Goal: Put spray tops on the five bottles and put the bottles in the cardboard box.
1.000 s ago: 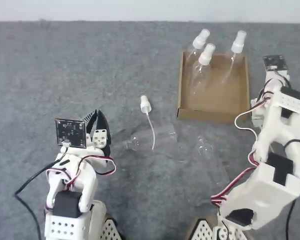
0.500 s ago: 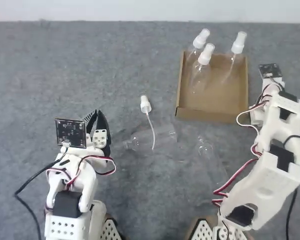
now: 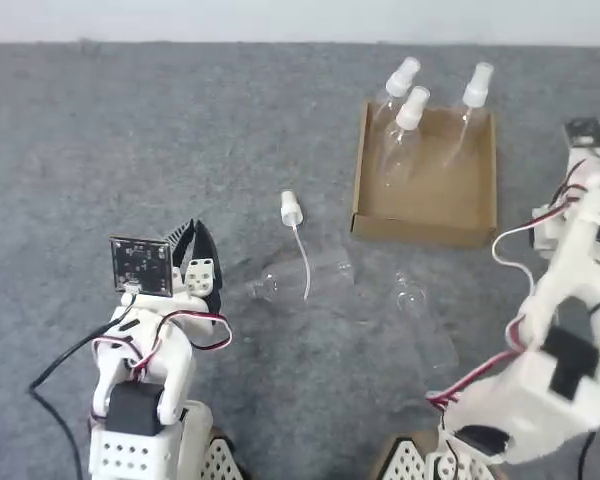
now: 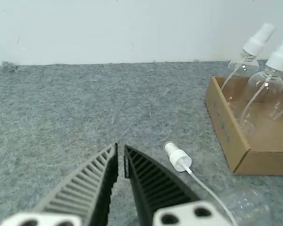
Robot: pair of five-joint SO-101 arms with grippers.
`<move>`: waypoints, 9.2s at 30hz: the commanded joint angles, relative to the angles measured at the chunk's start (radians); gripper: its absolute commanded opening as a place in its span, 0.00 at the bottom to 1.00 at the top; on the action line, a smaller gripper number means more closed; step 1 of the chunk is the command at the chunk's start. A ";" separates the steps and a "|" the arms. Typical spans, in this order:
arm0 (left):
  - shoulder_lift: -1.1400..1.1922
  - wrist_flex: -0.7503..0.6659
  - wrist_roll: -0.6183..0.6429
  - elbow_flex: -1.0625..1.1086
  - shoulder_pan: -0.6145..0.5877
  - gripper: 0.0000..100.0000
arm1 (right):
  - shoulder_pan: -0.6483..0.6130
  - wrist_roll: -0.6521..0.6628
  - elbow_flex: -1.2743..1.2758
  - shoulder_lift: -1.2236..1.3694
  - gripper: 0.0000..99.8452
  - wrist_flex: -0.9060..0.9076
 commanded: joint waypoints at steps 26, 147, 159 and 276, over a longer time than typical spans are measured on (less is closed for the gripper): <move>-0.011 -0.005 -0.008 -0.031 0.000 0.01 | -1.155 -0.707 -0.198 0.111 0.02 -0.117; 1.970 0.278 -0.239 -1.208 -0.051 0.14 | -0.492 -0.074 1.073 -0.558 0.01 -0.366; 1.913 0.321 -0.241 -1.198 -0.058 0.01 | -0.498 -0.074 1.076 -0.558 0.01 -0.372; 0.605 0.301 -0.241 -0.515 -0.176 0.01 | -0.697 -0.041 0.440 -0.768 0.01 0.136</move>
